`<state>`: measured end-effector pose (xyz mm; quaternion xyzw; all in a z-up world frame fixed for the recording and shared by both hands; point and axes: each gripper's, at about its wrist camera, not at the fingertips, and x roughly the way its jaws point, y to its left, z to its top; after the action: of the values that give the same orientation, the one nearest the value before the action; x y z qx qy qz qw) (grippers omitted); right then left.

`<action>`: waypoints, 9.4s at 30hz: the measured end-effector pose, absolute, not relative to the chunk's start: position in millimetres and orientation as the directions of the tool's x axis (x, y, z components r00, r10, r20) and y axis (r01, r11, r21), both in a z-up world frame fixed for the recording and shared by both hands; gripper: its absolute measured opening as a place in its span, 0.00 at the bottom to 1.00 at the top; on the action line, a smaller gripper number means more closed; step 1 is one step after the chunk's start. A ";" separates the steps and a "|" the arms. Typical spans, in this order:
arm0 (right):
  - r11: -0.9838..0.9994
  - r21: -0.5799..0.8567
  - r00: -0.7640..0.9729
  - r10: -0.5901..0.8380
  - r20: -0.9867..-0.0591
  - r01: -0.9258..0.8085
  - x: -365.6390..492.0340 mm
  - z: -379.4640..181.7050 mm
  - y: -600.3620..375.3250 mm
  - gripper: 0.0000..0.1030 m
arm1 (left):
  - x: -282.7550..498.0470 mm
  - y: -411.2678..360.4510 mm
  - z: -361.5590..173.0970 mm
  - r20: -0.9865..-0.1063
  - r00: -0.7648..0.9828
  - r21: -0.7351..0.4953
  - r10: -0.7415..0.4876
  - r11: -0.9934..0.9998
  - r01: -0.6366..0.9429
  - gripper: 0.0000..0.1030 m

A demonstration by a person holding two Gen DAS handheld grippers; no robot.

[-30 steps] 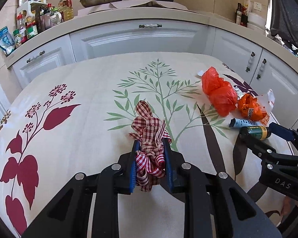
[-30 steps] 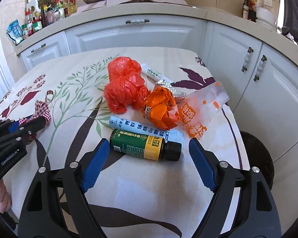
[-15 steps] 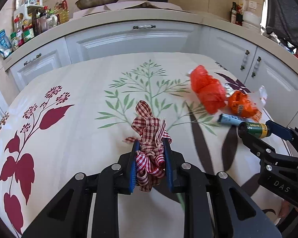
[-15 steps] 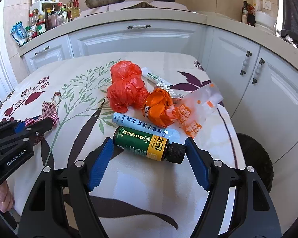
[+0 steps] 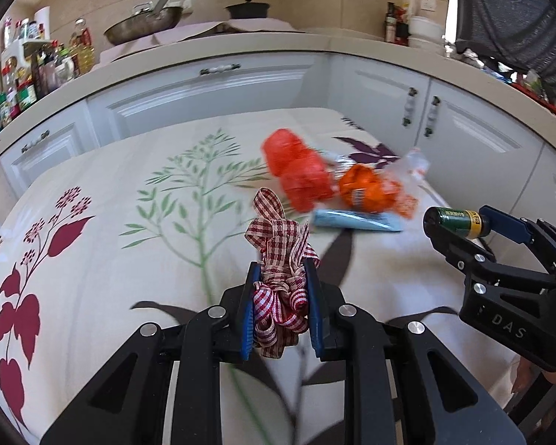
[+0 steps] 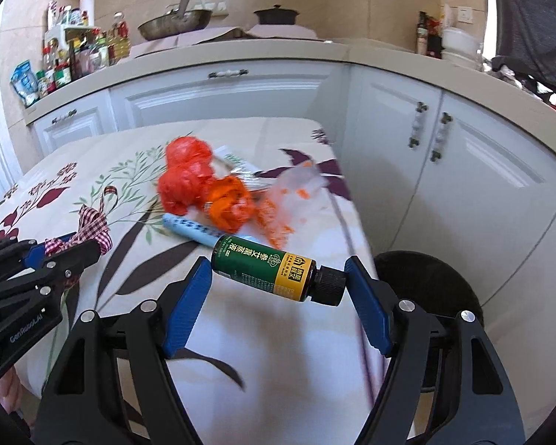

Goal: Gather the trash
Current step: 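Carry the ribbon and bottle over the black bin and open both tools, then move both open tools from the bin back over the table, then grasp the clear plastic bag with the right tool while the left tool grasps the orange bag, then carry both bags over the black bin and open both tools to drop them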

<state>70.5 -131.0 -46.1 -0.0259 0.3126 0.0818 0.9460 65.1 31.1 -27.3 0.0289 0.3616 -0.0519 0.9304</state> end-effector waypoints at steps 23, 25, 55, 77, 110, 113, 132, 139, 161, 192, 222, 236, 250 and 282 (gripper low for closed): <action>0.993 0.023 0.834 -0.088 -0.545 0.119 46.1 -49.8 -279.4 0.70 | 70.5 -102.6 -20.1 -0.634 0.738 0.040 -0.230 0.943 0.329 0.23; 0.991 0.023 0.833 -0.099 -0.544 0.133 45.6 -50.4 -288.1 0.70 | 72.6 -113.0 -20.9 -0.632 0.737 0.041 -0.238 0.940 0.339 0.23; 0.975 0.072 0.816 -0.136 -0.563 0.212 83.3 -76.3 -367.6 0.70 | 116.7 -218.0 -33.4 -0.642 0.720 0.047 -0.264 0.924 0.381 0.24; 0.970 0.078 0.796 -0.140 -0.589 0.229 104.9 -84.5 -371.6 0.71 | 135.2 -218.2 -35.8 -0.654 0.708 -0.001 -0.265 0.937 0.350 0.54; 0.998 0.061 0.843 0.010 -0.537 0.027 112.4 -40.7 -256.8 0.71 | 121.8 -59.6 -9.0 -0.613 0.789 0.032 -0.034 0.997 0.067 0.60; 0.998 0.055 0.844 0.042 -0.535 -0.015 115.2 -36.4 -237.2 0.71 | 119.0 -36.0 -9.2 -0.615 0.788 0.037 0.005 0.999 0.023 0.60; 0.984 0.018 0.792 0.151 -0.592 -0.175 148.5 -30.0 -142.1 0.78 | 109.3 72.3 -20.6 -0.638 0.755 0.023 0.150 0.984 -0.176 0.62; 0.985 0.014 0.717 0.136 -0.683 -0.173 176.4 -45.9 -132.5 0.78 | 110.5 81.7 -23.4 -0.651 0.748 -0.012 0.127 0.984 -0.177 0.63; 0.970 0.071 0.711 0.220 -0.668 -0.233 158.5 -44.5 -139.2 0.16 | 114.0 53.7 -22.8 -0.655 0.753 -0.016 0.069 0.994 -0.104 0.64; 0.988 0.127 0.775 0.151 -0.614 -0.092 128.7 -48.5 -247.4 0.15 | 153.3 -54.8 -34.5 -0.700 0.714 0.070 0.013 0.996 0.050 0.61; 0.995 0.100 0.820 0.066 -0.569 -0.010 110.1 -32.9 -281.3 0.15 | 129.3 -77.1 6.5 -0.622 0.776 0.008 -0.107 0.990 0.144 0.39; 0.992 0.072 0.829 -0.049 -0.557 0.107 84.3 -29.8 -329.4 0.15 | 116.5 -143.3 9.3 -0.597 0.768 0.014 -0.230 0.955 0.297 0.39; 0.983 0.093 0.828 -0.080 -0.555 0.158 72.1 -37.7 -357.9 0.15 | 113.0 -184.2 -0.8 -0.599 0.762 0.046 -0.246 0.940 0.339 0.39; 0.976 0.093 0.794 -0.101 -0.599 0.195 102.7 -71.2 -374.7 0.41 | 139.6 -219.4 -27.1 -0.640 0.737 0.073 -0.218 0.937 0.341 0.53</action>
<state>102.7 -374.7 -71.2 0.0752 0.3111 -0.0785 0.9441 139.6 -219.4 -27.1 0.0933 0.3301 -0.1508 0.9272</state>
